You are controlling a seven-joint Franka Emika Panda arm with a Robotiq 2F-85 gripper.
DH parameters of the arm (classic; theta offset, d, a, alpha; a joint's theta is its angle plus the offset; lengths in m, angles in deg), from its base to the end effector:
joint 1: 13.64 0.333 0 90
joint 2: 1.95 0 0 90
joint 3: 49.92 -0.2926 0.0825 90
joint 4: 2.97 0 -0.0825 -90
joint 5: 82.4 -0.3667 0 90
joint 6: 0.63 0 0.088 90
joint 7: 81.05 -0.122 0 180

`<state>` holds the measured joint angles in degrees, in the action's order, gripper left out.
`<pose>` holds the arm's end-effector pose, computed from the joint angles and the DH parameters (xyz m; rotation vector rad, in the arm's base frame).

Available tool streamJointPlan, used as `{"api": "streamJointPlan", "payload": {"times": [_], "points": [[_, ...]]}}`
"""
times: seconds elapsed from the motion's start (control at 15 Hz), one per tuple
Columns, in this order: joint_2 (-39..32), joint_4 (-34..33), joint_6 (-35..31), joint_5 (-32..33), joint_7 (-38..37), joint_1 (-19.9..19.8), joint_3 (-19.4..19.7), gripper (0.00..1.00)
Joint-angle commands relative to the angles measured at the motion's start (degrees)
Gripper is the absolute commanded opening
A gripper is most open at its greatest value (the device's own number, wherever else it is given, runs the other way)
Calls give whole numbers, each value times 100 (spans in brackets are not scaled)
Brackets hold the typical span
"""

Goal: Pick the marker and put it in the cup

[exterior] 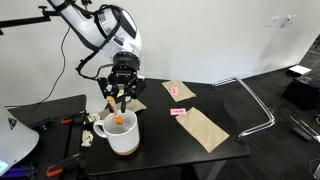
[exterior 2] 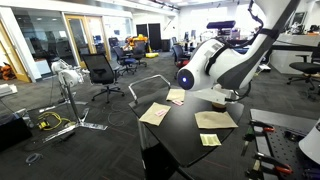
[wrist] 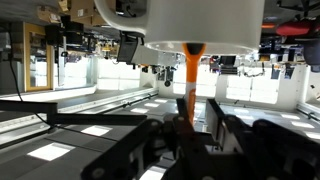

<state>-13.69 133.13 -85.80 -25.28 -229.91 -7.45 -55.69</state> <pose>0.4009 -0.0245 0.2316 1.1497 -1.4937 0.8114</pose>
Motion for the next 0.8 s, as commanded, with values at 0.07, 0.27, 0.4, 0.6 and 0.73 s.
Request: {"api": "streamJointPlan", "payload": {"times": [0.07,0.27,0.4,0.6,0.73], "points": [[86,-50,-56,4,0,-49,69,66],[98,-71,-52,5,0,-61,87,90],[156,-56,-42,11,0,-54,84,100],[413,9,-3,5,0,-28,57,100],[661,79,-3,-36,0,-13,30,100]]}}
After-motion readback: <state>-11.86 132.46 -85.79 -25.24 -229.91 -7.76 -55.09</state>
